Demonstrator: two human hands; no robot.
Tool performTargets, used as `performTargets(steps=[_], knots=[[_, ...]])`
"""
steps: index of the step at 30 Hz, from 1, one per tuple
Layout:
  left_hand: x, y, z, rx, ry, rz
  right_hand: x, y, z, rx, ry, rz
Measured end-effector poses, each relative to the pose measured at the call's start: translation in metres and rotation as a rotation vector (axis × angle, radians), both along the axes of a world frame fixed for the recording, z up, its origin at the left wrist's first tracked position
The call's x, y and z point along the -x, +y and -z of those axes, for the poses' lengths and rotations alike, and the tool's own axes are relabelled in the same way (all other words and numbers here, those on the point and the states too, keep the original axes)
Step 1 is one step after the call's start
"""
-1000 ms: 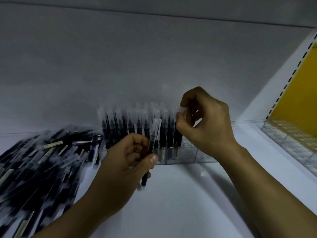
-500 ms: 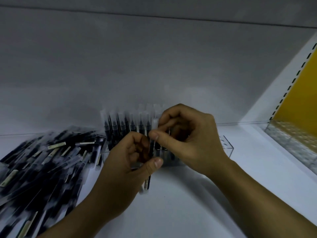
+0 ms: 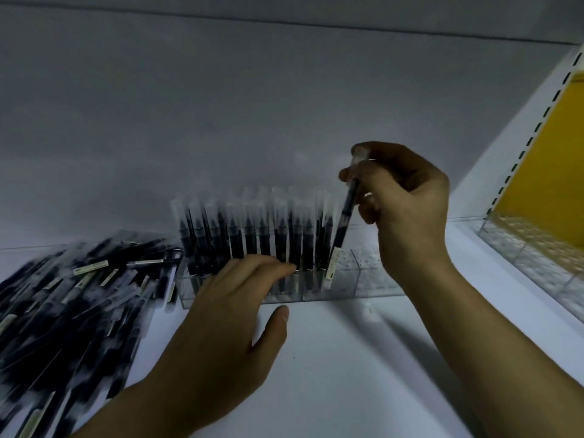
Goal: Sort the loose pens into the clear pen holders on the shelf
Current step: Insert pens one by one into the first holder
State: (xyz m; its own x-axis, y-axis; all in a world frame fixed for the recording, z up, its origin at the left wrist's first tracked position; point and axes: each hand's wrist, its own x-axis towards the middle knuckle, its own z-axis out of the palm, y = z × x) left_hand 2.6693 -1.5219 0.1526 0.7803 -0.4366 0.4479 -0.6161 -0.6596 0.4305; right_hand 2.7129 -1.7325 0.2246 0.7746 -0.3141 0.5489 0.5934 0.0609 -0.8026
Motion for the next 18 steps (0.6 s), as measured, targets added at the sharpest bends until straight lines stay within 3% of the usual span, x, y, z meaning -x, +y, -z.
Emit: performTargets(steps=[8, 18], knots=[[0.002, -0.002, 0.002, -0.163, -0.118, -0.006, -0.014, -0.014, 0.008, 0.170, -0.067, 0.279], [0.000, 0.000, 0.005, -0.272, -0.140, -0.004, -0.015, -0.011, 0.013, 0.381, -0.052, 0.297]])
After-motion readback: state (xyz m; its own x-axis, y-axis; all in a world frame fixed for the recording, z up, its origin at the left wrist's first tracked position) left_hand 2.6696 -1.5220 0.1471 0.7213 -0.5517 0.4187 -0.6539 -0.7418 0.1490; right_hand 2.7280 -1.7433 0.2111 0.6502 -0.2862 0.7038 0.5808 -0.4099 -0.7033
